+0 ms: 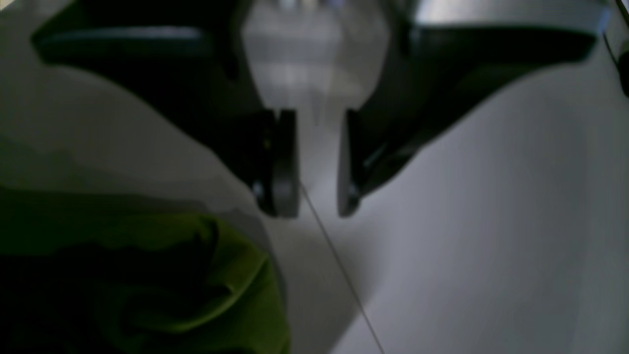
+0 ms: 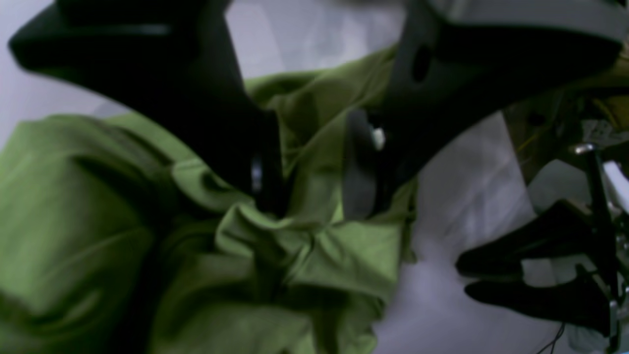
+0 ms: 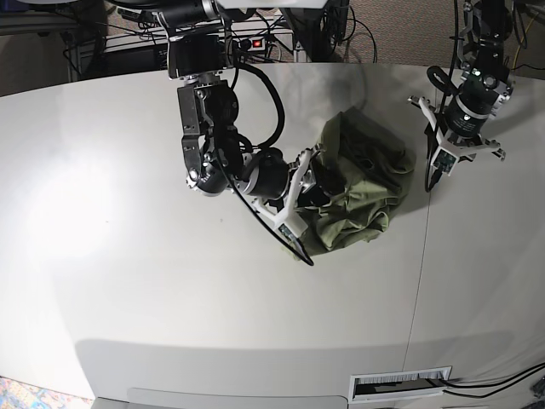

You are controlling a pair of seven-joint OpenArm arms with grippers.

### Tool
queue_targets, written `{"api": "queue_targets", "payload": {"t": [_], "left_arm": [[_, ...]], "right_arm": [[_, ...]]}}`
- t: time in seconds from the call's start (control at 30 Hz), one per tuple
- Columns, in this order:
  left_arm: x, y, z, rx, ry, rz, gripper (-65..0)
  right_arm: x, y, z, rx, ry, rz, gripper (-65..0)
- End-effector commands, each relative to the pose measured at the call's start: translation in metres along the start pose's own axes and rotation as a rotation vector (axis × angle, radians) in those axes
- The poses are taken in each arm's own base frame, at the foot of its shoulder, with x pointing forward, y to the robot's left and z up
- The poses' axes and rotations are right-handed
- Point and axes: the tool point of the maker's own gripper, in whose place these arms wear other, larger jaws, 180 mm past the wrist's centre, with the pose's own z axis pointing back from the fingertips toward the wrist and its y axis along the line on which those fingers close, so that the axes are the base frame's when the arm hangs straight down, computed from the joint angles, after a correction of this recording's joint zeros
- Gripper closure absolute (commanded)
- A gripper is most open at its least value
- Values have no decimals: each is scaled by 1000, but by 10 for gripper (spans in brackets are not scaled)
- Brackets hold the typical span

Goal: Fold the T-shirt properly
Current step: 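Grasp the shirt edge with the right gripper and drag it across the pile, then grasp the shirt with the left gripper and pull it apart from the right gripper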

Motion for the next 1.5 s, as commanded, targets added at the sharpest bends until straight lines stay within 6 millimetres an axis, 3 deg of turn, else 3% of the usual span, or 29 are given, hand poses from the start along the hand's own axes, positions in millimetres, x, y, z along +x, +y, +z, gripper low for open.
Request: {"api": "queue_targets", "payload": {"t": [0.0,0.13,0.33,0.47,0.8,1.1,1.13,1.27,1.47], "left_arm": [[8,6,3,16,-35,-6,-160],[8,6,3,16,-34,-6,-160],[8,6,3,16,-34,-6,-160],[9,6,3,16,-35,-6,-160],[9,6,3,16,-37,-6,-160],[8,6,3,16,-34,-6,-160],[8,6,3,16,-34,-7,-160],[6,11,3,42,-18,-41,-160],[-3,44,8,227,48,-144,-160]], "right_arm": [[23,6,1,20,-64,23,-199],[28,11,1,48,-90,6,-41],[37,19,2,91,-141,-15,0],[39,33,-5,125,-140,15,0],[16,103,-42,245,-20,228,0],[1,126,-51,290,47,307,0],[2,126,-50,291,47,309,0],[19,126,-45,278,12,347,-143],[52,117,-22,216,-47,403,-156]]}}
